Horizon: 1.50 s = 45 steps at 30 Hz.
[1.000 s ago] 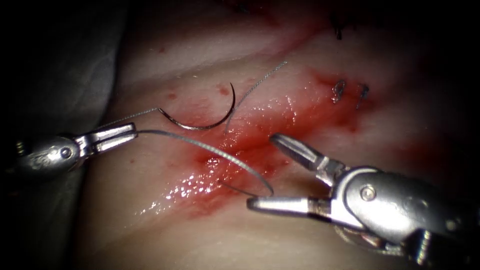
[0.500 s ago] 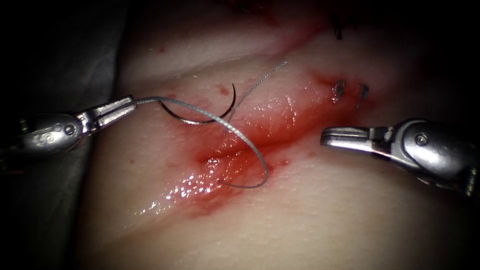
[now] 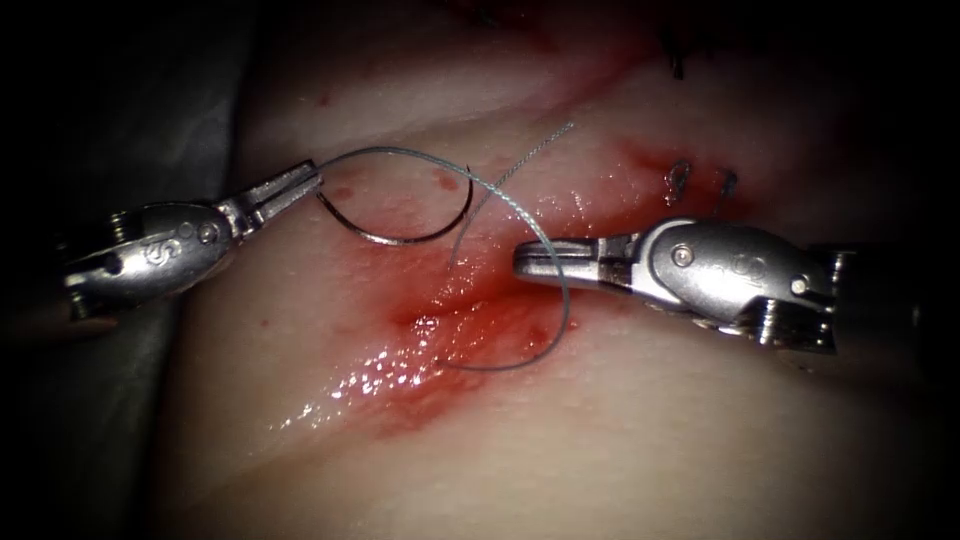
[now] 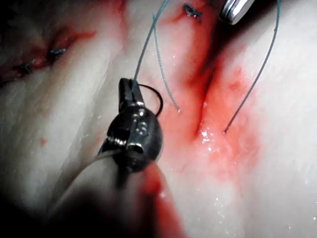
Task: Wound Closure
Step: Create two loops counter-clockwise around right needle holder with left hand
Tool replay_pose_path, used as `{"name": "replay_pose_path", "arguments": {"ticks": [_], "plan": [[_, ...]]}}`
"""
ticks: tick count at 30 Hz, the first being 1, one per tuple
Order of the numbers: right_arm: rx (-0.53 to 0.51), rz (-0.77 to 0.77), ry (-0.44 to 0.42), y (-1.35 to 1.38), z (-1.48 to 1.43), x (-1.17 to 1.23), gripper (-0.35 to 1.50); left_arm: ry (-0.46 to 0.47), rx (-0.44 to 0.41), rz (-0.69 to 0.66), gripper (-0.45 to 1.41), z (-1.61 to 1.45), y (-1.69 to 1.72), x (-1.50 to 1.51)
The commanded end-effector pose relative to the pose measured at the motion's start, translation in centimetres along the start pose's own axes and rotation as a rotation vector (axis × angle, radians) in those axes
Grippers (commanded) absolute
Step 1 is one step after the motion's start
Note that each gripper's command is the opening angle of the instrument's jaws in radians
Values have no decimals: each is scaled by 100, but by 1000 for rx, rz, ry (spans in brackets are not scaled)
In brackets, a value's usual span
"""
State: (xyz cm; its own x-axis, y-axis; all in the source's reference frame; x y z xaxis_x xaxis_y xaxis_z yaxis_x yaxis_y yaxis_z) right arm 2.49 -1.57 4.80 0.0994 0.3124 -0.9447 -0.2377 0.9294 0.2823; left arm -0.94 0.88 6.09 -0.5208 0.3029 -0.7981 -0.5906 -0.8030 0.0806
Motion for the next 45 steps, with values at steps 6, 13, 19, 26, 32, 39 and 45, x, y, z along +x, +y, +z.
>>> {"name": "replay_pose_path", "arguments": {"ticks": [6, 13, 19, 26, 32, 39, 45], "plan": [[1, 120, 89, -8, 44, 3, -35, -42, 19, 66, -45, 38, 29, -19], [-22, 134, 159, -18, 71, 13, -35, -96, 25, 131, -45, 60, 56, -30], [-131, 146, 193, -18, 86, 25, -35, -126, 26, 168, -45, 61, 79, -33], [-293, 29, 121, -1, 86, 28, -35, -143, 29, 233, -45, 42, 97, -29], [-393, -17, -30, 13, 85, 17, 91, -145, 19, 249, -45, 23, 109, -18], [-419, -49, -218, 16, 76, -11, 106, -126, 17, 276, -45, 3, 101, -2], [-347, -40, -347, 11, 77, -33, 106, -75, 13, 320, -45, -9, 88, 16]]}}
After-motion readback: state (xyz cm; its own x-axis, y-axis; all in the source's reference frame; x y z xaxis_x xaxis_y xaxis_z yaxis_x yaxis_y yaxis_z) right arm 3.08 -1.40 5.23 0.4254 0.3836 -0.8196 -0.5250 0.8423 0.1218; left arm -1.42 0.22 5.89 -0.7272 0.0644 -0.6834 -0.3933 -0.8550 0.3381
